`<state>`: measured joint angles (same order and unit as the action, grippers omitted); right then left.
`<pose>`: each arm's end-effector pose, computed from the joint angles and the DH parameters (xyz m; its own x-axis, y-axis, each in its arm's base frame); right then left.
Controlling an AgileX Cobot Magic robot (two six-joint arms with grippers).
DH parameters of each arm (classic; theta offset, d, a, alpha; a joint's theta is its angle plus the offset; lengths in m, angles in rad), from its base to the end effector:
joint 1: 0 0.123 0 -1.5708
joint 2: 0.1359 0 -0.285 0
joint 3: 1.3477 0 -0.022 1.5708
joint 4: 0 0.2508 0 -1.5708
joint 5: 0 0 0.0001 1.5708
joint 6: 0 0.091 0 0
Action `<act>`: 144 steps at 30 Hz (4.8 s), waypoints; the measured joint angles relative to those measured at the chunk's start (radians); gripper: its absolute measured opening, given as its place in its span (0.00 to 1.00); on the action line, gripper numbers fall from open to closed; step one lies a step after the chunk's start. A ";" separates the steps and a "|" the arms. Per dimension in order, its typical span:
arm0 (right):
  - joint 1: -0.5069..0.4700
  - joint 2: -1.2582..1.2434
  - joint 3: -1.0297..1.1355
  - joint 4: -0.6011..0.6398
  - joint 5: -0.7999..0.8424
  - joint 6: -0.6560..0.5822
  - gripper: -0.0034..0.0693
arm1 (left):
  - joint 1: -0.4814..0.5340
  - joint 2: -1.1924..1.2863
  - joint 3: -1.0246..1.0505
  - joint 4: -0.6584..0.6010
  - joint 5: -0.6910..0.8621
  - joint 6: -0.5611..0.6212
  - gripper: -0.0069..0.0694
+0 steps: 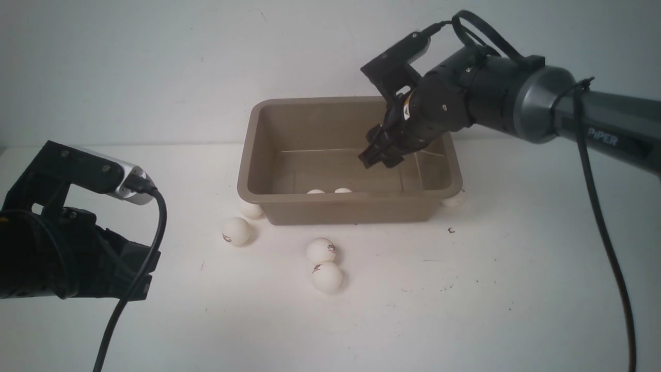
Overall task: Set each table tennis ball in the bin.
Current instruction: Use the right arm to put the table tennis ball into the box, then use the right arm to clamp the table tennis ball closest to it
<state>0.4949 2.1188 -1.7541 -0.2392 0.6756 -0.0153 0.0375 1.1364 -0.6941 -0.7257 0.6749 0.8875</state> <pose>0.4291 0.2163 0.2237 -0.6162 -0.5595 -0.5542 -0.5280 0.8157 -0.2364 0.2120 -0.0299 0.2642 -0.6860 0.2274 -0.6911 0.4330 0.8910 -0.1367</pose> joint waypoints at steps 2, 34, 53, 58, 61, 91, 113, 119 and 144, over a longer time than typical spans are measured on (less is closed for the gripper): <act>0.000 0.000 0.000 0.001 0.002 0.008 0.72 | 0.000 0.000 0.000 0.000 0.000 0.000 0.10; -0.401 -0.470 0.654 0.779 -0.247 -1.046 0.68 | 0.000 0.000 0.000 -0.075 0.010 -0.014 0.10; -0.405 -0.219 0.668 1.368 -0.179 -1.817 0.68 | 0.000 0.000 0.000 -0.079 0.031 0.019 0.10; -0.405 -0.206 0.664 1.458 -0.179 -1.920 0.68 | 0.000 0.000 0.000 -0.079 0.031 0.024 0.10; -0.405 -0.206 0.658 1.529 -0.180 -1.994 0.68 | 0.000 0.000 0.000 -0.079 0.030 0.026 0.10; -0.405 -0.038 0.524 1.676 -0.166 -2.128 0.68 | 0.000 0.000 0.000 -0.079 0.029 0.029 0.10; -0.405 0.034 0.466 1.862 -0.126 -2.280 0.67 | 0.000 0.000 0.000 -0.079 0.018 0.029 0.10; -0.405 0.044 0.458 1.864 -0.126 -2.286 0.59 | 0.000 0.000 0.000 -0.079 0.010 0.029 0.10; -0.402 0.084 0.453 1.977 -0.171 -2.352 0.48 | 0.000 0.000 0.000 -0.079 0.003 0.027 0.10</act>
<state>0.0932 2.2031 -1.3008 1.7377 0.5046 -2.3669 0.0375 1.1367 -0.6941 -0.8045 0.6784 0.9141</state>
